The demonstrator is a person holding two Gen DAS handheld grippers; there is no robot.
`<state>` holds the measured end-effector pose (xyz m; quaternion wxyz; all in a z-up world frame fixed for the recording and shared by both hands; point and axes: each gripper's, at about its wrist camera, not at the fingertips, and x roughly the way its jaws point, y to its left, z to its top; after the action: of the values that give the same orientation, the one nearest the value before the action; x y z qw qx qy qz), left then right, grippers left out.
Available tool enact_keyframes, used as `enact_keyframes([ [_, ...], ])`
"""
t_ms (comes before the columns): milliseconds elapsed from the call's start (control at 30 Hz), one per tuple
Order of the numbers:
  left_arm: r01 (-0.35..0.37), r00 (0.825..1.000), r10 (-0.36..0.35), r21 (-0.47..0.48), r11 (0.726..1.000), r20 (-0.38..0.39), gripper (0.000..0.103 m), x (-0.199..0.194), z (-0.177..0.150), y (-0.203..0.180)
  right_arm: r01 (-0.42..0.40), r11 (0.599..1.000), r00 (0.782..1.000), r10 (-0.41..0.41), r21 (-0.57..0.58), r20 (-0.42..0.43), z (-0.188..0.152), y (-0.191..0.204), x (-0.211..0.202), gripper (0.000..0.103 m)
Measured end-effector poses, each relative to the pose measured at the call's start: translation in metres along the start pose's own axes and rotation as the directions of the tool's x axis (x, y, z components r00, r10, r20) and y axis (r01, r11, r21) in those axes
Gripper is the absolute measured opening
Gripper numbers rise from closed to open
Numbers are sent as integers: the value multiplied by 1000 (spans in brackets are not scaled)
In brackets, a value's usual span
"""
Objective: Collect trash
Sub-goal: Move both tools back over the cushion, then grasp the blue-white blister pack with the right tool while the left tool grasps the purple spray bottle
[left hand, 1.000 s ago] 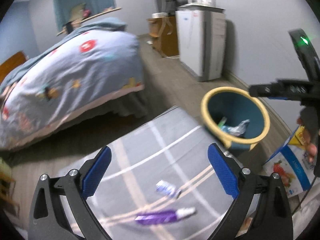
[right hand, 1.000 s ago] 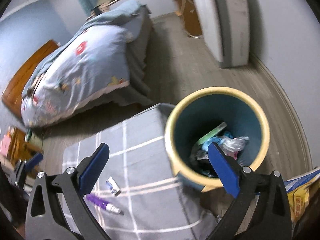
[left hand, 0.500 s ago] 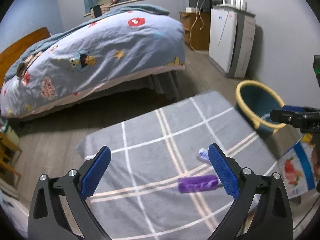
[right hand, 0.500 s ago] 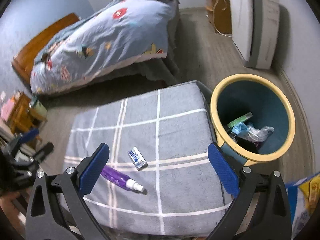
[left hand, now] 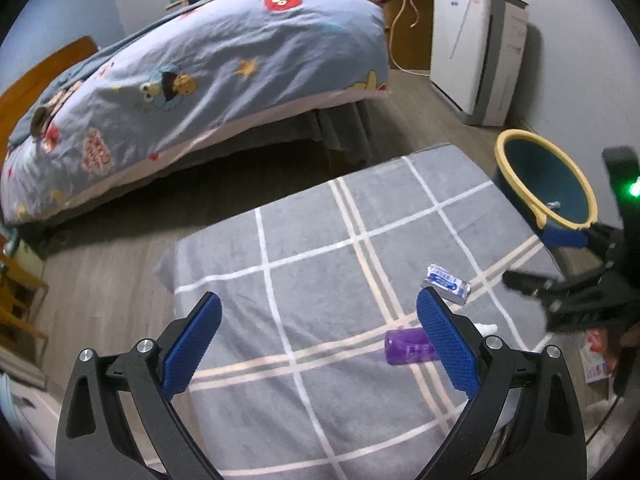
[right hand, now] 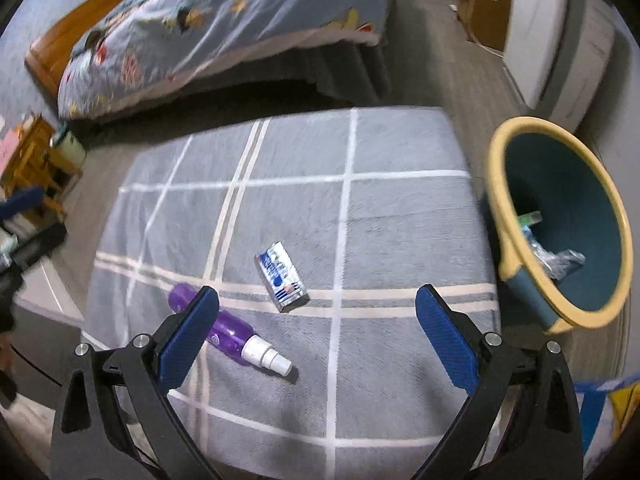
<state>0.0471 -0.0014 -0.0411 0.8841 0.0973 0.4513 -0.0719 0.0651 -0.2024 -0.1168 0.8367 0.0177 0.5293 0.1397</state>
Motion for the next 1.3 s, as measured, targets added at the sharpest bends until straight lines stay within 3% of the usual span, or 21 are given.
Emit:
enact_keyframes([
  [167, 2, 999, -3, -33, 999, -36, 97, 11, 1, 6, -7, 995, 999, 2, -100, -52, -1, 18, 32, 81],
  [433, -2, 998, -2, -54, 999, -63, 97, 22, 0, 12, -40, 996, 992, 30, -82, -120, 3, 20, 70, 50],
  [800, 5, 996, -10, -65, 998, -85, 97, 27, -1, 13, -25, 985, 992, 3, -171, -124, 3, 29, 80, 30],
  [967, 8, 995, -12, -49, 999, -96, 97, 30, -3, 8, -30, 990, 991, 12, -137, -130, 4, 23, 73, 22],
  [1000, 16, 995, -20, -45, 999, -97, 97, 30, -3, 7, -29, 992, 991, 13, -123, -131, 5, 20, 70, 13],
  [1033, 27, 995, -31, -41, 999, -99, 97, 32, -4, 5, -38, 993, 991, 23, -109, -131, 6, 16, 65, 11],
  [1200, 123, 984, -116, 47, 991, -139, 97, 49, -11, -24, -42, 999, 993, 40, -9, -112, 9, -12, 36, 8],
  [1300, 186, 974, -159, 179, 966, -159, 97, 55, -18, -56, -50, 998, 995, 54, 42, -89, 13, -27, 13, 8],
])
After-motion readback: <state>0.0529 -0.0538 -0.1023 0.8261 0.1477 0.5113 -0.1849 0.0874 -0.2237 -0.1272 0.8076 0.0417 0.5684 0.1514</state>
